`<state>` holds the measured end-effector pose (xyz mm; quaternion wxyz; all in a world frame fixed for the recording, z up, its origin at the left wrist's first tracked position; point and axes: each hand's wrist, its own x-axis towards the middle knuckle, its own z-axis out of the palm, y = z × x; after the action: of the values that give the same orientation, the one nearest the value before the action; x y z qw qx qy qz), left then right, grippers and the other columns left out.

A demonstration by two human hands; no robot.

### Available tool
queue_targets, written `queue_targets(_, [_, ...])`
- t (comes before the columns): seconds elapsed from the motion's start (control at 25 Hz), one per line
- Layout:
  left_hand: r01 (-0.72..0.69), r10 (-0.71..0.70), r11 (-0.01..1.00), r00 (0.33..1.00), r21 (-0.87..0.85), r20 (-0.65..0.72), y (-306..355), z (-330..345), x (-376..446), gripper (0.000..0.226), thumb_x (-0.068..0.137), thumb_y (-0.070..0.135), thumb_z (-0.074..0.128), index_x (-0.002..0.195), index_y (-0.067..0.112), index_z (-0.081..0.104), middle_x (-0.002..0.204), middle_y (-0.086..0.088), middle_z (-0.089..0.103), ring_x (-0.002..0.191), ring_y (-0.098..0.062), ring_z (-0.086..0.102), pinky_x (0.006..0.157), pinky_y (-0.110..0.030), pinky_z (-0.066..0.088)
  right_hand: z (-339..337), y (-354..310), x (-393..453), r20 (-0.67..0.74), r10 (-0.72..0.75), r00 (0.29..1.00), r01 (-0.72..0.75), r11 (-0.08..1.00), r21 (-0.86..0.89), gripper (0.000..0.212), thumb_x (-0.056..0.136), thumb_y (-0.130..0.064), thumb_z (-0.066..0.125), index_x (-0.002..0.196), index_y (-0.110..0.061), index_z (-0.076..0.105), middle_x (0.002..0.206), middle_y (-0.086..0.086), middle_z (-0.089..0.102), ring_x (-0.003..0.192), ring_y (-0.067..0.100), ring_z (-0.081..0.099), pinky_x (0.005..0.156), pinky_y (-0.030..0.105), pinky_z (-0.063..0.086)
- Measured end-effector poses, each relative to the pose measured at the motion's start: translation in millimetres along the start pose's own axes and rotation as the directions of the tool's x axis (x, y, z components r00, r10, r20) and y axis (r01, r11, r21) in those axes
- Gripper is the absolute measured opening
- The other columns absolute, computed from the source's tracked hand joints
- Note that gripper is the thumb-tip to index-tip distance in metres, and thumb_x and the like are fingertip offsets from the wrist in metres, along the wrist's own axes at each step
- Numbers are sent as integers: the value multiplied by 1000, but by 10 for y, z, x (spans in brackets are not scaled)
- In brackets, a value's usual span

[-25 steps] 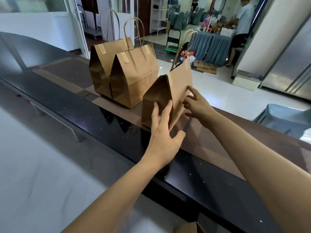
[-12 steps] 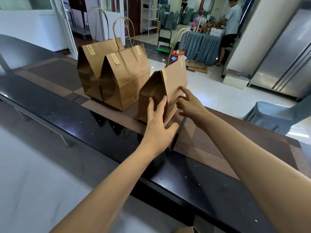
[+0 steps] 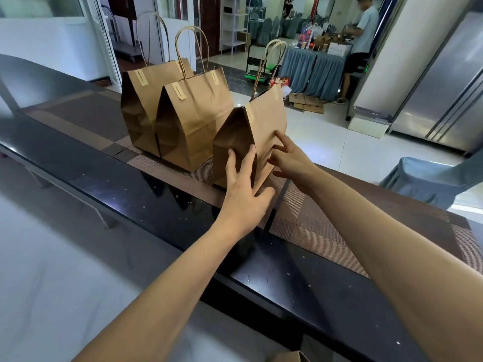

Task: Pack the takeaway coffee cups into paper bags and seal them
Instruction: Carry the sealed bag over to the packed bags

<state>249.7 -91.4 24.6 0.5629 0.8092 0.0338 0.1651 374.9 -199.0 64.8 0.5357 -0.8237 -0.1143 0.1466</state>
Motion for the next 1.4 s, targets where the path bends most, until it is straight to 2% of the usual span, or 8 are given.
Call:
queue_targets(0.24, [8, -8, 1000, 1000, 10, 13, 53, 18, -14, 88, 94, 16, 67, 159, 42, 15, 166, 12, -16, 156, -19, 5, 117, -48, 38, -79, 15, -99, 13, 2, 1000, -1, 1000, -15, 69, 106, -22, 50, 162, -32, 13, 155, 7, 44, 116, 18, 59, 67, 17, 50])
queue_targets(0.4, [23, -23, 1000, 999, -4, -29, 117, 25, -146, 84, 94, 18, 67, 158, 42, 18, 167, 12, -10, 155, -20, 9, 117, -49, 38, -213, 2, -368, -53, -21, 998, 19, 999, -34, 67, 105, -20, 51, 162, -29, 16, 144, 6, 48, 99, 7, 59, 94, 34, 53])
queue_targets(0.56, [-2, 2, 1000, 999, -13, -33, 249, 50, -408, 76, 95, 18, 66, 156, 39, 25, 166, 12, 0, 152, -16, 18, 120, -48, 34, -392, -26, -728, -116, -6, 993, 3, 1000, -28, 66, 104, -18, 50, 161, -31, 19, 155, 10, 39, 111, 19, 59, 92, 35, 54])
queue_targets(0.68, [-38, 39, 999, 999, -31, 23, 414, 83, -622, 71, 95, 16, 65, 154, 38, 30, 164, 10, 10, 151, -12, 20, 121, -45, 31, -566, 16, -1057, -175, -13, 985, 4, 998, -55, 65, 104, -17, 48, 160, -34, 21, 153, 9, 42, 115, 21, 60, 103, 45, 53])
queue_targets(0.92, [-90, 93, 996, 981, -28, 167, 634, 181, -975, 60, 95, 22, 65, 147, 38, 40, 159, 11, 21, 148, -17, 28, 119, -48, 35, -855, 129, -1855, -295, 32, 955, -51, 997, -55, 62, 105, -18, 48, 160, -35, 23, 133, 0, 47, 106, 12, 61, 102, 45, 54])
queue_targets(1.12, [-142, 157, 987, 934, -72, 320, 797, 285, -1271, 53, 96, 21, 63, 143, 38, 45, 156, 8, 29, 145, -15, 32, 118, -47, 37, -999, 201, -2654, -440, 94, 893, -103, 995, 3, 61, 103, -14, 45, 158, -34, 28, 111, -1, 60, 119, 28, 60, 102, 44, 54])
queue_targets(1.24, [-194, 205, 979, 898, -67, 390, 776, 318, -1451, 48, 98, 25, 62, 142, 37, 46, 152, 9, 35, 143, -13, 34, 117, -46, 38, -988, 221, -3151, -511, 115, 852, -120, 993, 24, 60, 103, -11, 44, 157, -33, 30, 125, 13, 59, 118, 26, 61, 101, 42, 54])
queue_targets(1.4, [-212, 216, 975, 848, -64, 483, 573, 247, -1730, 45, 99, 22, 59, 142, 32, 49, 145, 11, 43, 135, -8, 41, 110, -32, 41, -864, 341, -3858, -607, 141, 782, -131, 990, 61, 57, 104, -12, 46, 155, -34, 36, 137, 4, 55, 114, 16, 64, 100, 42, 55])
